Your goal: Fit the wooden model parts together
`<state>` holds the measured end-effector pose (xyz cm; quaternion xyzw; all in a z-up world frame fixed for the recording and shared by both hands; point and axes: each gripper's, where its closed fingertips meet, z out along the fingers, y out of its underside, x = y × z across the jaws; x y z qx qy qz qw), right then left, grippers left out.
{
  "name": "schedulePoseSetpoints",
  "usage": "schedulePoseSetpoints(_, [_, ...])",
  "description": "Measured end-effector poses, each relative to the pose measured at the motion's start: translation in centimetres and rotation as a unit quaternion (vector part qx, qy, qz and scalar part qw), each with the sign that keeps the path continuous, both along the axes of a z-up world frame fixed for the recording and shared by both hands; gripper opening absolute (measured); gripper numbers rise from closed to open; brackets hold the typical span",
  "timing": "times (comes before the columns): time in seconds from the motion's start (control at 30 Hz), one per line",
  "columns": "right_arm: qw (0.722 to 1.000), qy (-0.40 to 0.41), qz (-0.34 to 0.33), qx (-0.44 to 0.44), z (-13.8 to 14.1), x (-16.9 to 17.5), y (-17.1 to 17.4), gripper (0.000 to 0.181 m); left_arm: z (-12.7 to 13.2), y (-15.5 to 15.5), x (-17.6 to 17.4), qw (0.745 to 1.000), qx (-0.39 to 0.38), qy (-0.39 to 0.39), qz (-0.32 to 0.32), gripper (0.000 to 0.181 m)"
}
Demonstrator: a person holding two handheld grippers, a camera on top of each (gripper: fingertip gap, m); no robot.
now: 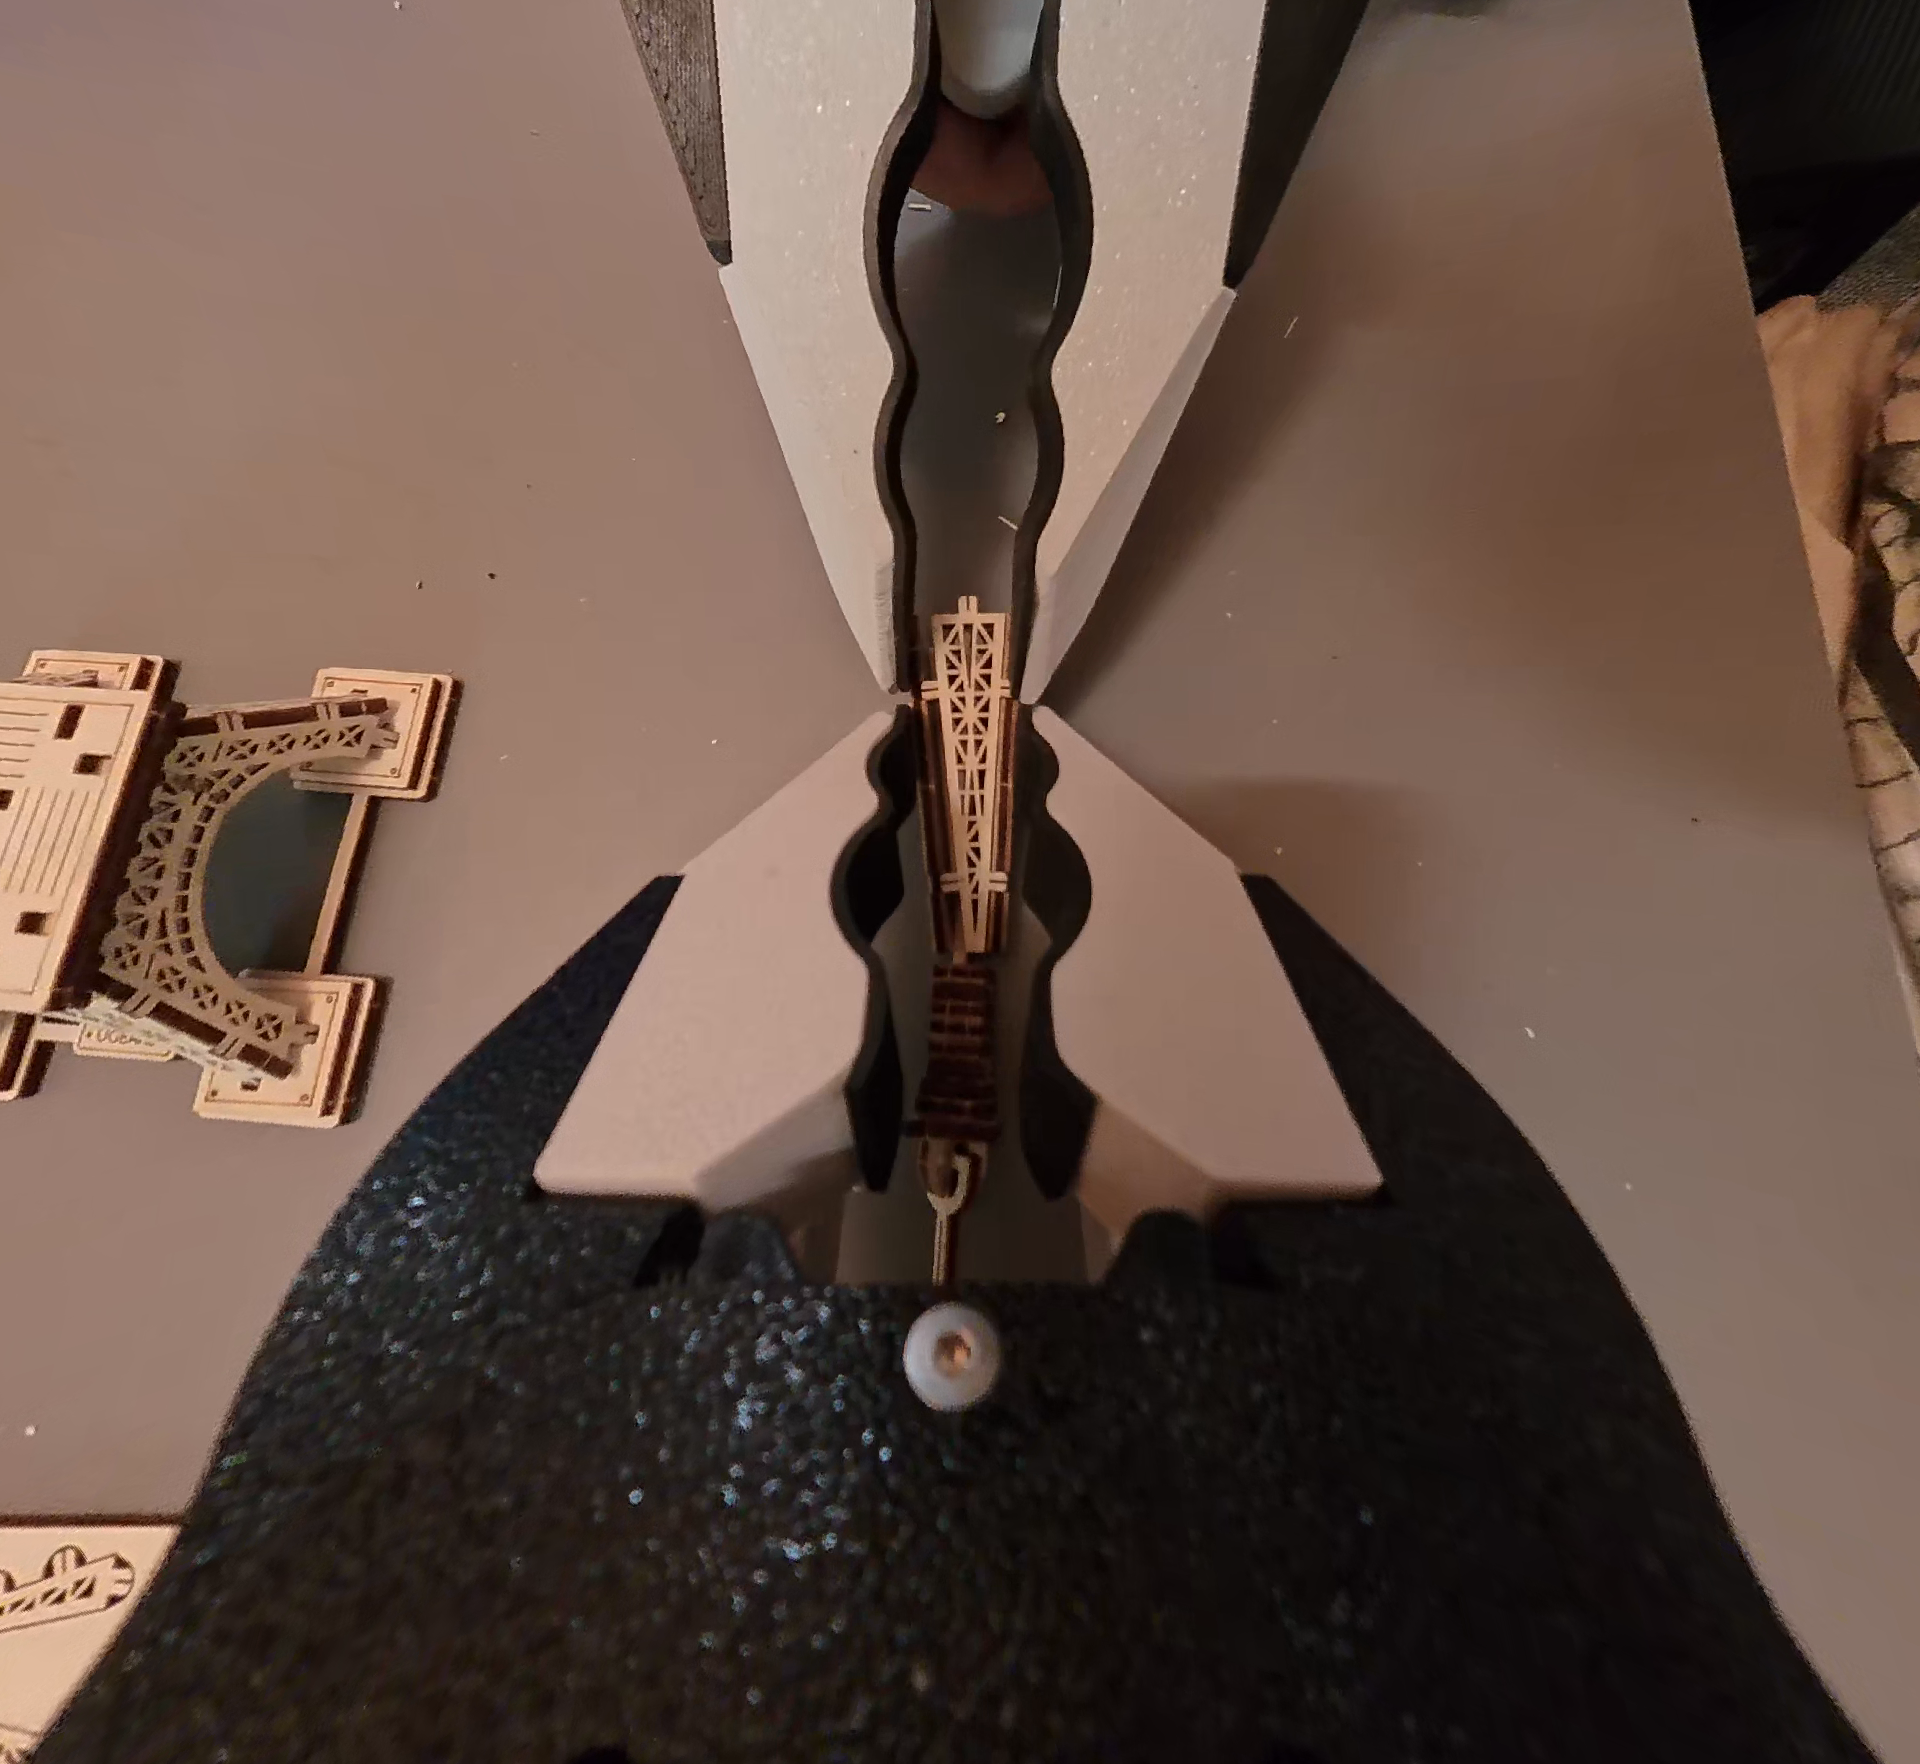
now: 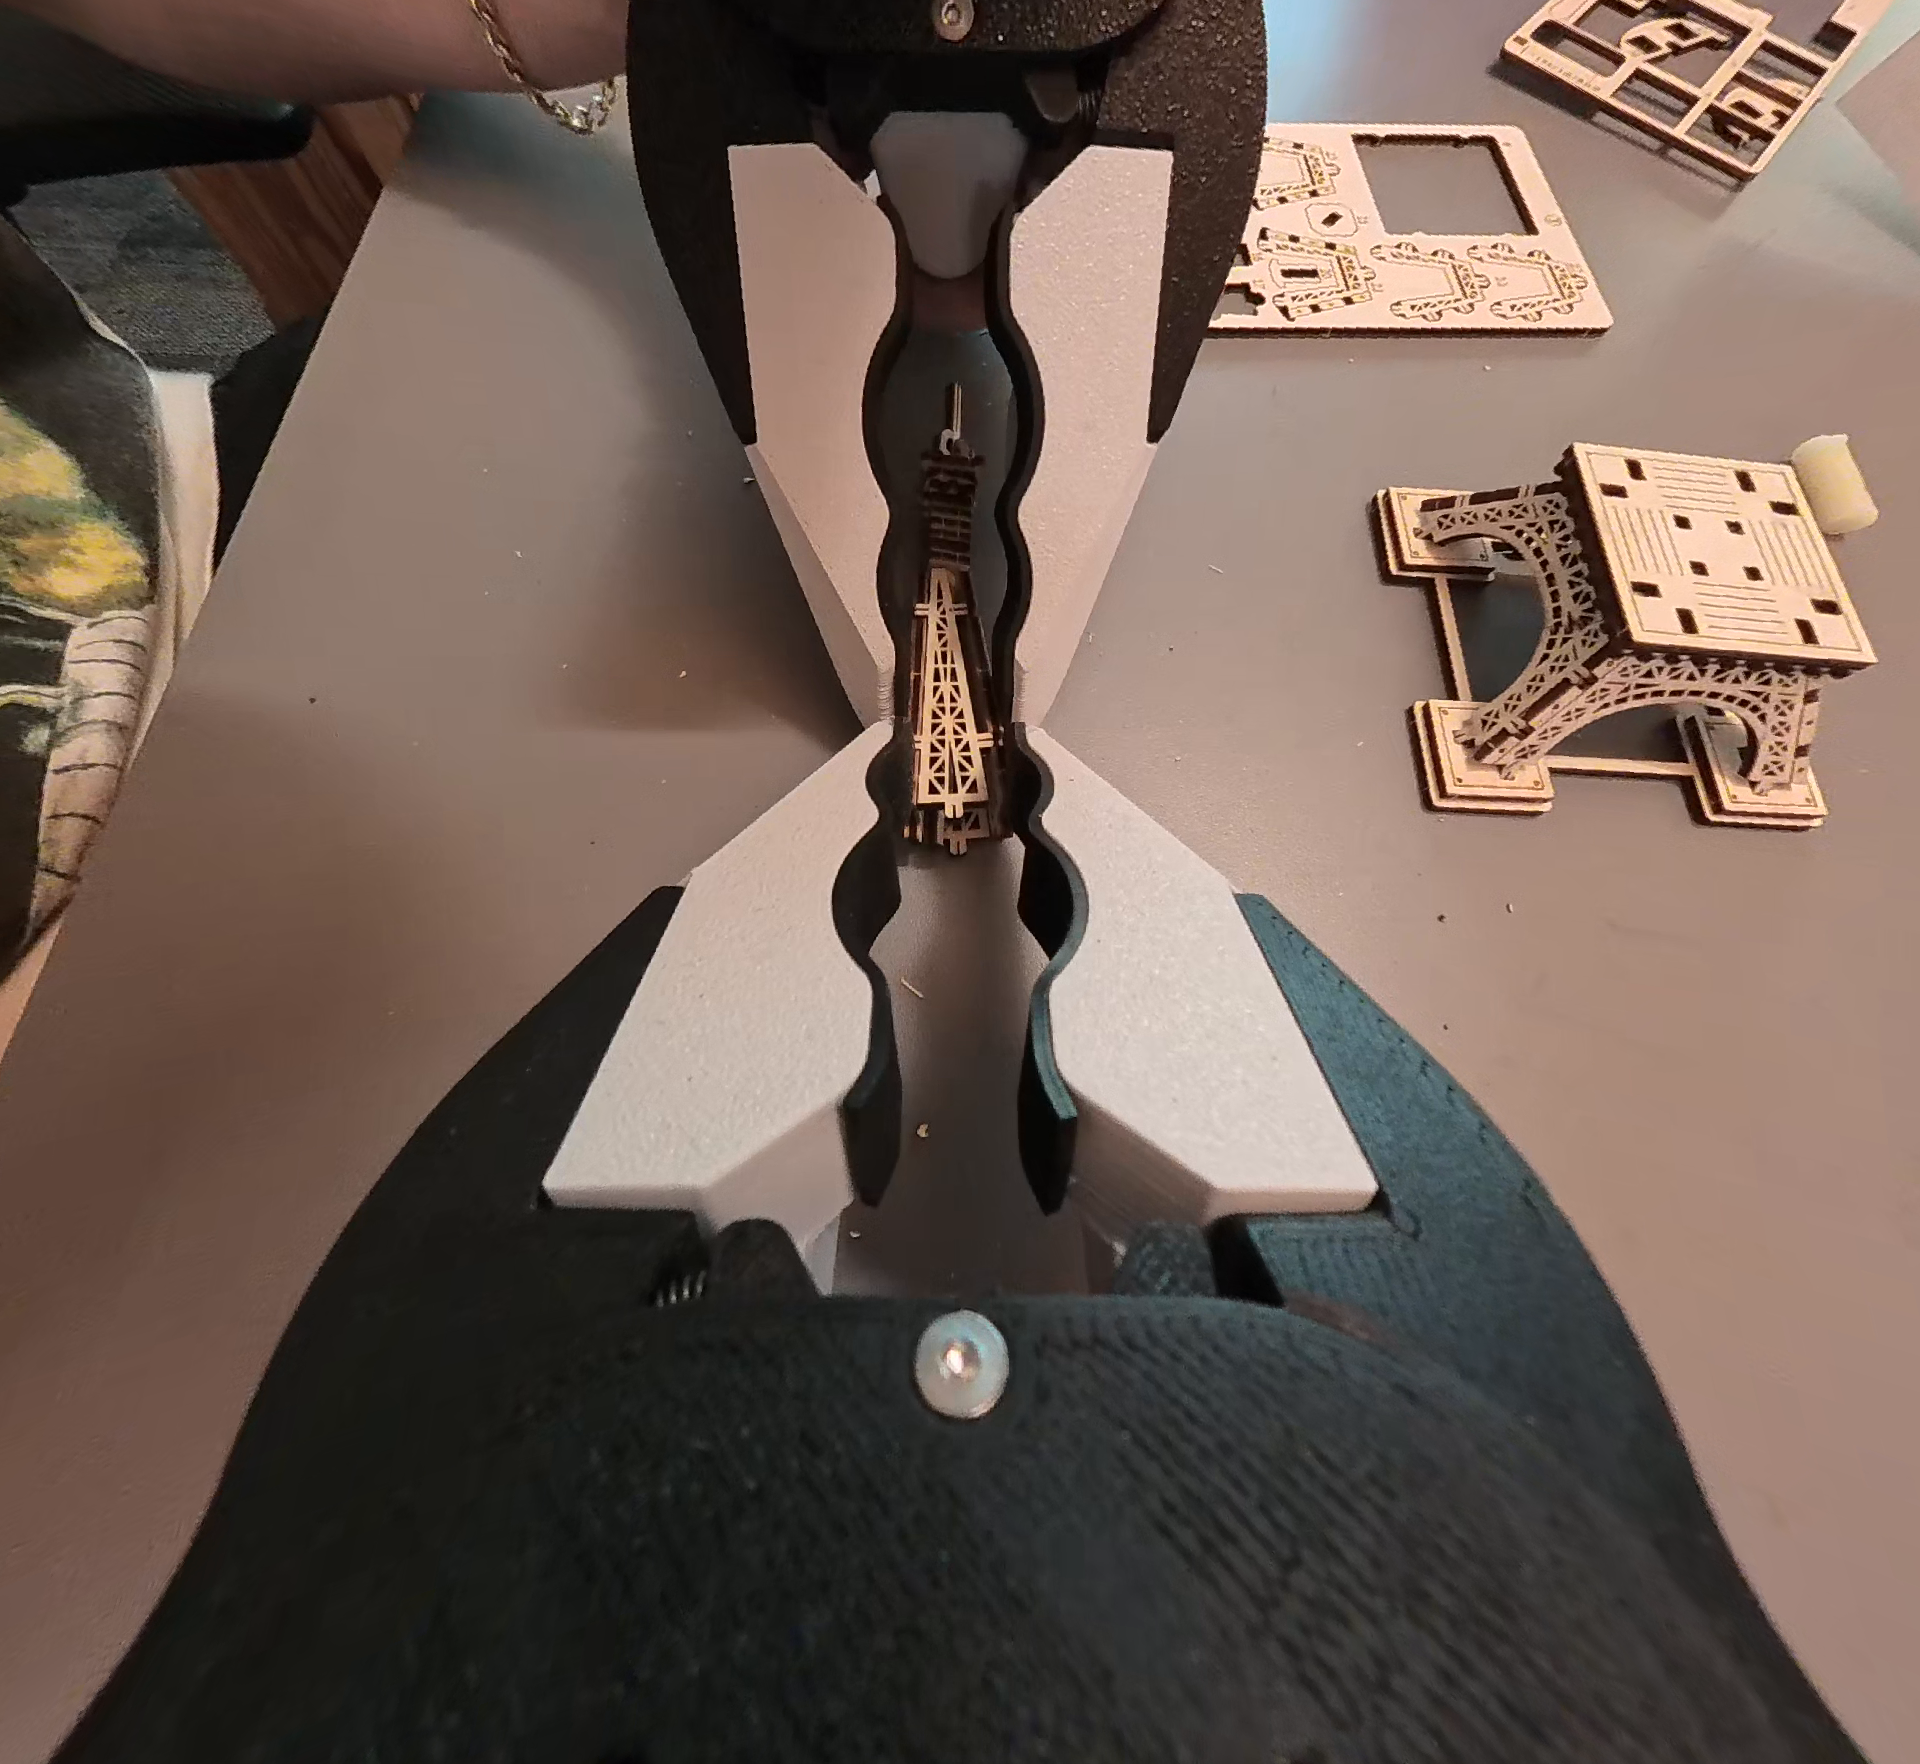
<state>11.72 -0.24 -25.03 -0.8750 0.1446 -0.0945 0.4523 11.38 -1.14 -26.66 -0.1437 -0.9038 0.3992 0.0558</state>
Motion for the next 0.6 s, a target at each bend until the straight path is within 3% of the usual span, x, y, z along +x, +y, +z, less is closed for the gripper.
schedulePoseSetpoints(0.6, [1.0,-0.004,-0.003,0.007,0.24,-0.2,-0.57,0.017,0.01,-0.15,0.01,1.0,-0.008,0.004,-0.012,0.017])
